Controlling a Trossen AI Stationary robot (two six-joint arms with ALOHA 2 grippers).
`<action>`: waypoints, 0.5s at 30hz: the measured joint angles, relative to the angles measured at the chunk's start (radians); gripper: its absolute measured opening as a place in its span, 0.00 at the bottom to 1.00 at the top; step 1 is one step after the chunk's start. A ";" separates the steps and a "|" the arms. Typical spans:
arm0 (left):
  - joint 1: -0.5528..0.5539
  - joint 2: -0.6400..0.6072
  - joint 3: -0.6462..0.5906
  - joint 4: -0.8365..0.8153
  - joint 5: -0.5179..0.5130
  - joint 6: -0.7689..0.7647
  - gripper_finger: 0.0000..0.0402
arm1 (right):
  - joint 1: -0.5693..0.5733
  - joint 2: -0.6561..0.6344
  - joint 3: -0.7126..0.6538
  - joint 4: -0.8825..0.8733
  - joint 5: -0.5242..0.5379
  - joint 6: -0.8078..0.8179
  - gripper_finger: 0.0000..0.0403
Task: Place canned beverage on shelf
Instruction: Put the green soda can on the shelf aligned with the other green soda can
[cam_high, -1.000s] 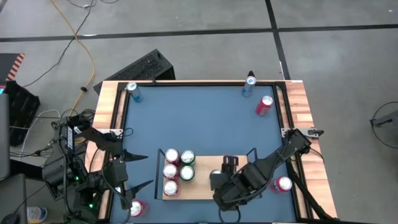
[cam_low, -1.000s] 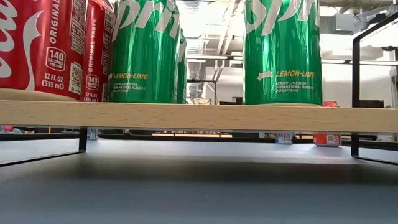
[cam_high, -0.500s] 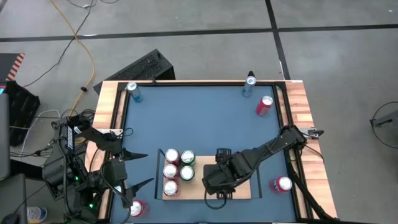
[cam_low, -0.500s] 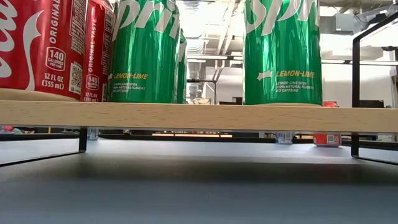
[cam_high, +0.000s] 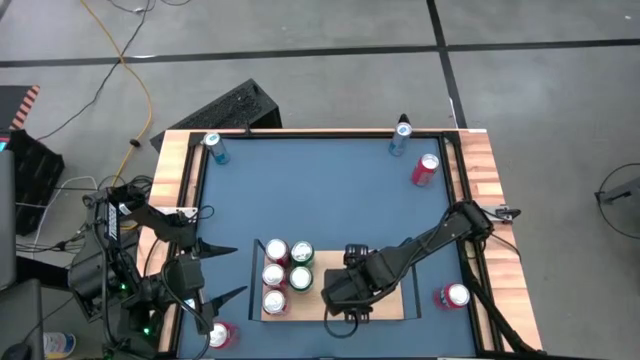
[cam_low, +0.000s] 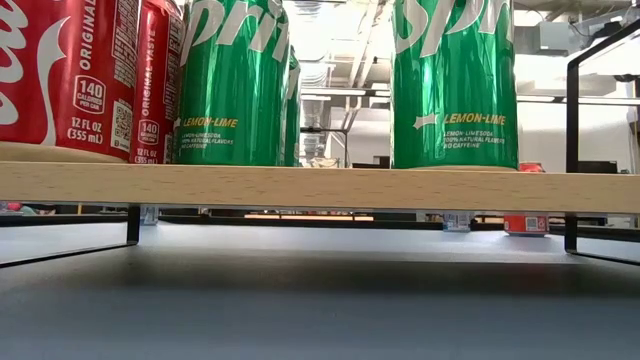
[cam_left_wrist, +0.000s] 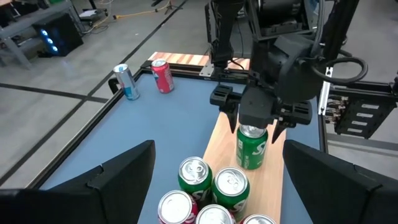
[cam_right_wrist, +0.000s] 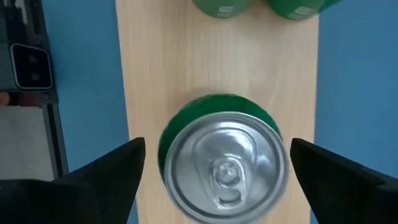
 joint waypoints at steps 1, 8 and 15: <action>0.000 0.000 0.000 0.000 0.000 0.000 0.84 | 0.001 0.000 -0.001 0.005 0.000 -0.003 0.95; 0.000 0.000 0.000 0.000 -0.001 -0.007 0.84 | 0.001 0.000 -0.001 0.009 0.001 -0.006 0.84; 0.000 0.000 0.000 0.000 -0.001 -0.012 0.84 | 0.002 0.000 0.000 0.013 0.003 0.001 0.61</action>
